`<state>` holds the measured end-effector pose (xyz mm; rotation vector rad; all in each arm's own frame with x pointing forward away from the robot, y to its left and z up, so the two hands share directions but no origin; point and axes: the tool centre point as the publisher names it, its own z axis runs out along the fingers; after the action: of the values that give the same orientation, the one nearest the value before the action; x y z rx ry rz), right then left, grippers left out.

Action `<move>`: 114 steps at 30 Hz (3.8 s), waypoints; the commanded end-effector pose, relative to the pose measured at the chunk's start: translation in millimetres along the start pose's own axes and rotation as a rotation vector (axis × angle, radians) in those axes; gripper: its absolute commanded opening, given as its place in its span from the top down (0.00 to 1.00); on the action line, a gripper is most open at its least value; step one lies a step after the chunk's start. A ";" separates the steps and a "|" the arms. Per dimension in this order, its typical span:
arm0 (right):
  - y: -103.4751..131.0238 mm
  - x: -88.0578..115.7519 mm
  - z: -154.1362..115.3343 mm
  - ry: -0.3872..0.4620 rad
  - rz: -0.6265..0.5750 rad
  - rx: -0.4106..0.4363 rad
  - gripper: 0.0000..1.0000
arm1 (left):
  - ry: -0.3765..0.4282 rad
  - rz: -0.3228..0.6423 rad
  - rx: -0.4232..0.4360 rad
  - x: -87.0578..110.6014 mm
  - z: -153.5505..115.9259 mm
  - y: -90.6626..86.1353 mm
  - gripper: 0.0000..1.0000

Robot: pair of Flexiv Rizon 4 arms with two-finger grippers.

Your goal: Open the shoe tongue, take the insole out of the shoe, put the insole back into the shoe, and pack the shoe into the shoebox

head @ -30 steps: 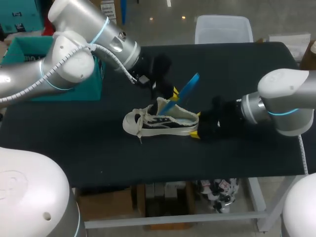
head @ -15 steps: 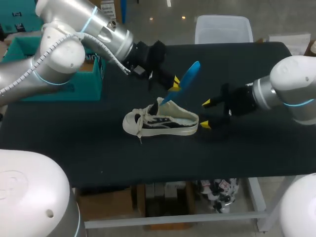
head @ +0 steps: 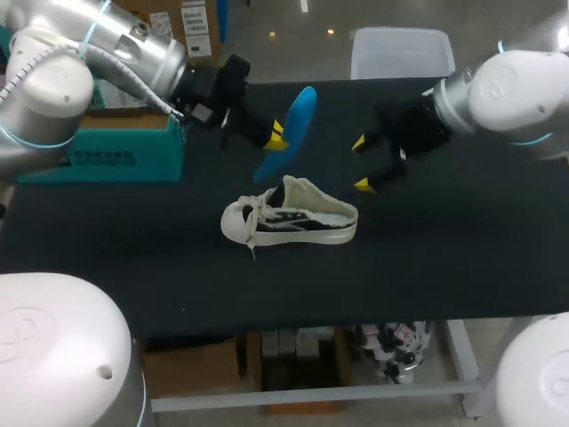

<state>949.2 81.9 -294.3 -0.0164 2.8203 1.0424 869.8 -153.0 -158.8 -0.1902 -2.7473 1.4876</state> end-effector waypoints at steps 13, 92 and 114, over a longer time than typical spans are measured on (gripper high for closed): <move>43.8 -26.2 45.3 0.109 -0.075 0.446 0.00 | -0.174 -0.118 -0.024 41.8 -63.4 55.6 1.00; 41.2 25.7 57.2 -0.206 0.798 0.594 1.00 | 0.162 0.278 -0.091 -10.5 -40.3 74.0 1.00; 47.1 61.8 62.8 -0.388 1.146 0.354 1.00 | 0.345 0.542 -0.058 -33.9 -8.6 45.2 1.00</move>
<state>900.7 161.7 -319.2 1.7769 2.5396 0.3822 902.2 -124.2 -189.9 -1.1110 -2.6356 1.3547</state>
